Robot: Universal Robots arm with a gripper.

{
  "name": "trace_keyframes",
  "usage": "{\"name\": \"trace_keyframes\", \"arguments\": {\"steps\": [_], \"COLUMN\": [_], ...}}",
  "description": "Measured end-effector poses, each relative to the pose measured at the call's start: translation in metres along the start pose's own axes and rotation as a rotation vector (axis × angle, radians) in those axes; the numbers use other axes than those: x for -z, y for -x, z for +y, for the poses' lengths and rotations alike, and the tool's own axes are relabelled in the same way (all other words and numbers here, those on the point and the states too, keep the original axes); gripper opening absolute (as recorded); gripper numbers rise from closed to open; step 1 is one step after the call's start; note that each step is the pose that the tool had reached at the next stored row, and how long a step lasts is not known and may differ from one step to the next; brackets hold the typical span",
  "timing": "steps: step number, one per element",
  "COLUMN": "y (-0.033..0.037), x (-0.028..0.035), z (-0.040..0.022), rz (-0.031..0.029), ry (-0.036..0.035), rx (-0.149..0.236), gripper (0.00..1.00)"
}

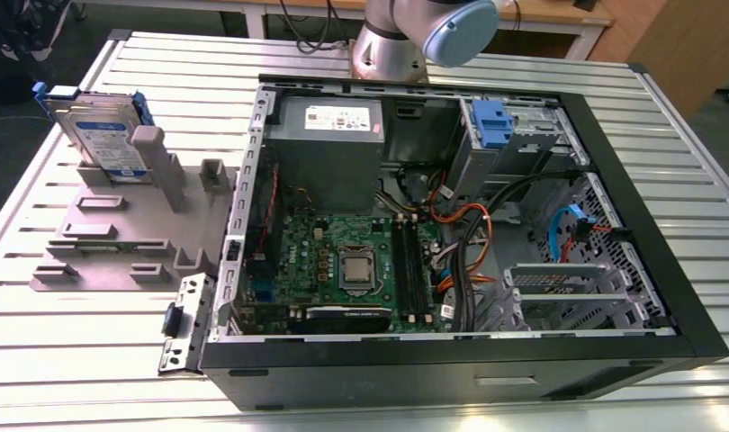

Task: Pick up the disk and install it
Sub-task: 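Pick up the disk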

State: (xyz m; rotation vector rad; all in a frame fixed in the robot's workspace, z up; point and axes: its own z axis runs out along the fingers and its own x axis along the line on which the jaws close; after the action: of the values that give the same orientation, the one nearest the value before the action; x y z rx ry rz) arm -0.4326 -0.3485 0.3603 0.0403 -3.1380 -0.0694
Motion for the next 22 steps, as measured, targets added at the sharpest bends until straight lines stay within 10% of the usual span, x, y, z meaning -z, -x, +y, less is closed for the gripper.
{"name": "trace_keyframes", "arguments": {"steps": [22], "y": [0.0], "x": [0.0], "z": [0.0004], "rz": [0.0025], "ry": [-0.0001], "rx": [0.058], "gripper": [0.11]}}
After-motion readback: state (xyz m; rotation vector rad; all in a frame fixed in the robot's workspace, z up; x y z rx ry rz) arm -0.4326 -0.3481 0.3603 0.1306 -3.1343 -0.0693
